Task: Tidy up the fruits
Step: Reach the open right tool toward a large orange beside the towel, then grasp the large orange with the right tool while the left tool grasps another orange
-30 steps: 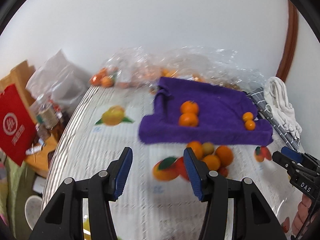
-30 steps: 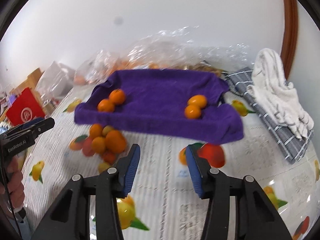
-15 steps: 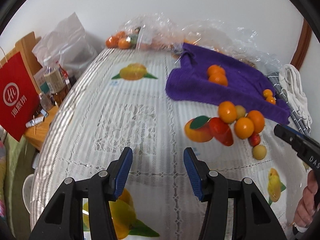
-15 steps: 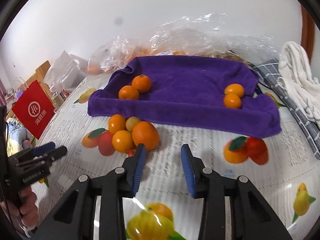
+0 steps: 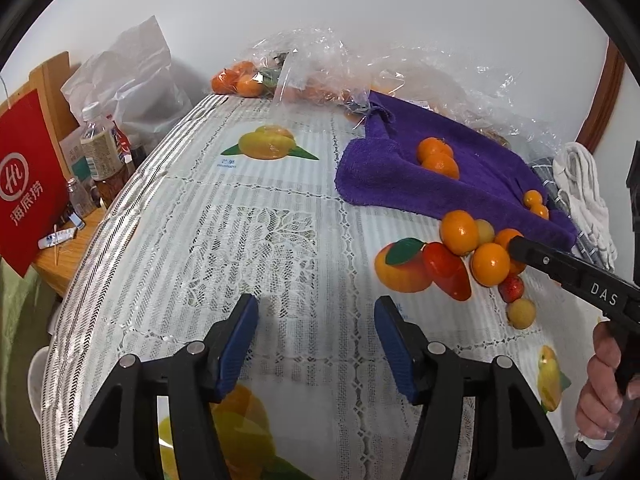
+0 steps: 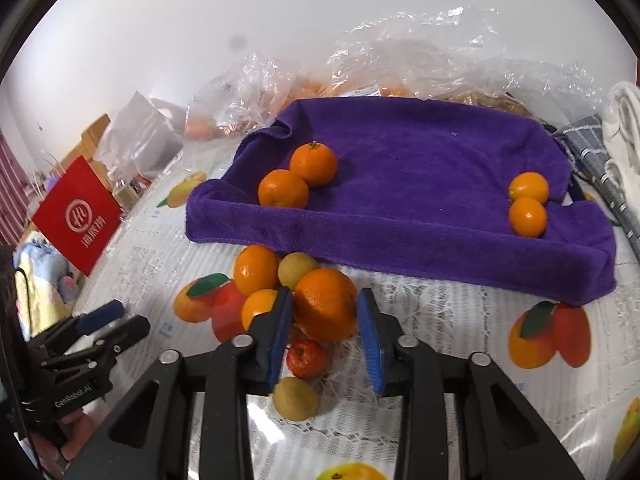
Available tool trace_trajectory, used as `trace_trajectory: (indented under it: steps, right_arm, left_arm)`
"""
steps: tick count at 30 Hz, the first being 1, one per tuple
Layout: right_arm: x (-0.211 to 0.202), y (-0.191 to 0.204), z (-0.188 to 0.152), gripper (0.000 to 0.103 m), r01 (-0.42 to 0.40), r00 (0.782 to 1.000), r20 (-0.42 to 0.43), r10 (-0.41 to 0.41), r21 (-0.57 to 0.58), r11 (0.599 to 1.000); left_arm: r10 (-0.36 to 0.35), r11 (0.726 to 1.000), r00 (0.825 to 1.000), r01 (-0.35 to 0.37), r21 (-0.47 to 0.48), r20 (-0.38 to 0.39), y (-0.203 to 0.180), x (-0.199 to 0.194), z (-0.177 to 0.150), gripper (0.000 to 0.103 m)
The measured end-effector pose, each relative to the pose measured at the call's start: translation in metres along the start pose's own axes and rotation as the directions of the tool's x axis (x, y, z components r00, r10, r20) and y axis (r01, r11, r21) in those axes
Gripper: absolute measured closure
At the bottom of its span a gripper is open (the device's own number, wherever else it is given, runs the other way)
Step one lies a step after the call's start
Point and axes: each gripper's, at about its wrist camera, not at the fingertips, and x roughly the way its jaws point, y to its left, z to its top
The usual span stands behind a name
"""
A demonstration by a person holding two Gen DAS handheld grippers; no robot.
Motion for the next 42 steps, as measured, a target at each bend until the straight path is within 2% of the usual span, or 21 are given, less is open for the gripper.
trace_trajectory:
  steps: [4,6,14,16,18,21,23,26,29,34,36,37,42]
  right_arm:
    - [-0.008,-0.011,-0.003,0.072,-0.019,1.000,-0.009,0.020,0.033,0.999]
    - [-0.020,-0.023,-0.009,0.078,-0.005,1.000,0.002,0.005,0.036,0.999]
    - [-0.056,-0.063,-0.031,0.078,0.059,0.998,0.015,-0.060,0.069,0.996]
    - [-0.057,-0.065,-0.033,0.074,0.048,0.999,0.021,-0.049,0.071,0.996]
    - [-0.054,-0.064,-0.031,0.063,0.051,0.998,0.024,-0.053,0.058,0.997]
    - [-0.044,-0.062,-0.028,0.062,0.081,0.996,0.018,-0.082,0.045,0.996]
    - [-0.037,-0.061,-0.026,0.061,0.071,0.997,0.004,-0.071,0.044,0.996]
    - [-0.024,-0.055,-0.021,0.054,0.051,0.999,-0.007,-0.050,0.025,0.998]
    - [-0.014,-0.047,-0.018,0.051,0.043,0.999,-0.018,-0.043,-0.013,0.999]
    - [0.002,-0.036,-0.013,0.051,0.064,0.996,-0.051,-0.067,-0.055,0.996]
    - [0.006,-0.034,-0.014,0.062,0.078,0.995,-0.063,-0.082,-0.070,0.995]
    - [0.006,-0.035,-0.014,0.062,0.078,0.995,-0.061,-0.083,-0.072,0.994]
    - [-0.012,-0.047,-0.022,0.062,0.058,0.997,-0.048,-0.060,-0.040,0.998]
  left_arm:
    - [-0.011,1.000,1.000,0.011,-0.007,0.001,0.001,0.000,0.000,0.044]
    - [-0.014,1.000,1.000,0.014,-0.007,0.000,0.001,0.001,0.000,0.043]
    - [0.001,1.000,1.000,-0.001,0.019,-0.008,-0.004,0.001,0.000,0.039]
    - [0.005,1.000,1.000,-0.004,0.021,-0.009,-0.005,0.001,0.000,0.039]
    - [0.002,1.000,1.000,-0.002,0.020,-0.008,-0.005,0.002,0.001,0.039]
    - [0.002,1.000,1.000,-0.002,0.019,-0.009,-0.005,0.002,0.001,0.039]
    - [0.002,1.000,1.000,-0.002,0.020,-0.009,-0.005,0.002,0.001,0.038]
    - [0.000,1.000,1.000,0.000,0.019,-0.009,-0.004,0.002,0.001,0.038]
    - [-0.010,1.000,1.000,0.011,0.011,-0.007,-0.004,0.002,0.000,0.038]
    - [0.014,0.999,1.000,-0.014,0.032,-0.013,-0.006,0.003,0.000,0.038]
    - [0.035,0.998,0.999,-0.034,0.049,-0.017,-0.009,0.004,0.000,0.038]
    - [0.039,0.998,0.999,-0.038,0.052,-0.018,-0.009,0.004,0.000,0.038]
    - [-0.008,1.000,1.000,0.008,0.017,-0.013,-0.005,0.001,0.000,0.038]
